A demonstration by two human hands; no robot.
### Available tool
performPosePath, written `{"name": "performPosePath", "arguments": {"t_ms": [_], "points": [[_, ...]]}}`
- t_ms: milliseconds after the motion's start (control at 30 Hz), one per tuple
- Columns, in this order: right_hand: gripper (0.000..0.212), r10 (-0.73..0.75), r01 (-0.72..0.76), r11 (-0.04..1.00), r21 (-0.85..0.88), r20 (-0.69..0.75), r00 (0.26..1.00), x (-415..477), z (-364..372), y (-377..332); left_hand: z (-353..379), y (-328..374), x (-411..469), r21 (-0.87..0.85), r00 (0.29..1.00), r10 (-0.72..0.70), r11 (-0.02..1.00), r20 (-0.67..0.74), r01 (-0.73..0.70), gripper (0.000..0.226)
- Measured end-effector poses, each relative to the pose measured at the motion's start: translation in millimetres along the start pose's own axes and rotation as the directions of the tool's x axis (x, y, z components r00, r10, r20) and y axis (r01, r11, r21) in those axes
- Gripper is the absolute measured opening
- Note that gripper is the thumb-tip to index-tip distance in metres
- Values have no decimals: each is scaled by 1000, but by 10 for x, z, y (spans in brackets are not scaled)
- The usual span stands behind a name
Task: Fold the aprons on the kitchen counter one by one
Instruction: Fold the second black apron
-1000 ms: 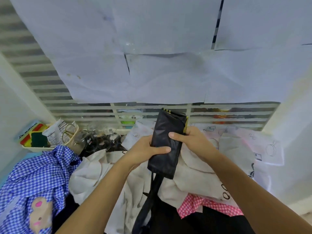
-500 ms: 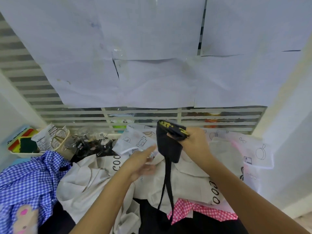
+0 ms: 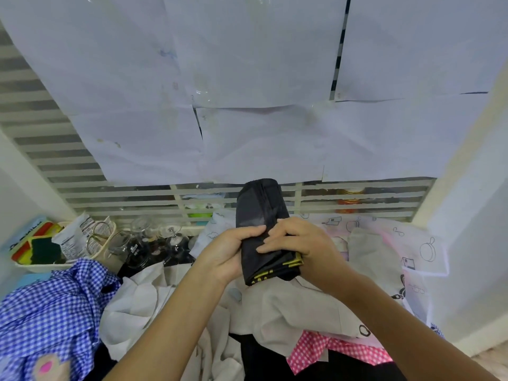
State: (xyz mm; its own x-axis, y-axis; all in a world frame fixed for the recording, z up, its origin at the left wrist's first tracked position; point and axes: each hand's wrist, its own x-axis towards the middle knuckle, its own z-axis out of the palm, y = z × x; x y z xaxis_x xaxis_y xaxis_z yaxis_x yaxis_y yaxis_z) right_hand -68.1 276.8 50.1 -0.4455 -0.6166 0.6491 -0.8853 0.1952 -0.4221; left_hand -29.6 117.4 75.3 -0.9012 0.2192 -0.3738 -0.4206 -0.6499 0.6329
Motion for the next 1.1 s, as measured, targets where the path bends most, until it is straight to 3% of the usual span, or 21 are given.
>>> {"name": "performPosePath", "arguments": {"t_ms": [67, 133, 200, 267, 400, 500, 567, 667, 767, 833, 900, 1000, 1033, 1100], "points": [[19, 57, -58, 998, -15, -33, 998, 37, 7, 8, -13, 28, -6, 44, 998, 60, 997, 21, -61, 24], [34, 193, -192, 981, 20, -101, 976, 59, 19, 3, -36, 20, -1, 60, 991, 125, 990, 37, -127, 32], [22, 395, -353, 903, 247, -148, 907, 60, 93, -8, -88, 15, 5, 60, 983, 156, 985, 96, -162, 45], [20, 511, -424, 808, 408, -129, 850, 94, 180, -28, -148, 23, -11, 100, 976, 166, 978, 140, -181, 46], [3, 579, -510, 753, 417, -50, 814, 155, 324, -66, -335, 98, -34, 158, 969, 184, 965, 167, -210, 47], [17, 653, -590, 708, 388, -43, 756, 178, 444, -33, -460, 191, -56, 159, 963, 142, 971, 228, -180, 52], [24, 668, -631, 711, 310, -18, 744, 215, 528, -46, -505, 212, -65, 120, 957, 113, 981, 266, -149, 43], [6, 702, -667, 694, 271, -48, 710, 245, 634, -58, -561, 187, -11, 342, 975, 173, 916, 136, -210, 37], [20, 753, -722, 632, 281, -4, 658, 231, 665, -53, -625, 152, 50, 627, 953, 300, 735, 39, -256, 25], [15, 772, -736, 571, 364, 69, 632, 232, 643, -32, -689, 149, 90, 721, 943, 334, 649, 17, -243, 18], [2, 788, -746, 447, 494, 176, 589, 254, 554, -38, -730, 166, 115, 716, 949, 313, 670, -33, -196, 18], [7, 794, -765, 335, 551, 272, 544, 249, 481, -26, -756, 186, 170, 642, 965, 245, 755, -88, -133, 15], [4, 806, -774, 383, 503, 227, 546, 243, 491, -24, -747, 180, 189, 609, 969, 229, 783, -97, -124, 15], [11, 775, -757, 628, 181, -57, 629, 195, 550, 24, -704, 151, 239, 497, 972, 192, 862, -134, -101, 18]]}}
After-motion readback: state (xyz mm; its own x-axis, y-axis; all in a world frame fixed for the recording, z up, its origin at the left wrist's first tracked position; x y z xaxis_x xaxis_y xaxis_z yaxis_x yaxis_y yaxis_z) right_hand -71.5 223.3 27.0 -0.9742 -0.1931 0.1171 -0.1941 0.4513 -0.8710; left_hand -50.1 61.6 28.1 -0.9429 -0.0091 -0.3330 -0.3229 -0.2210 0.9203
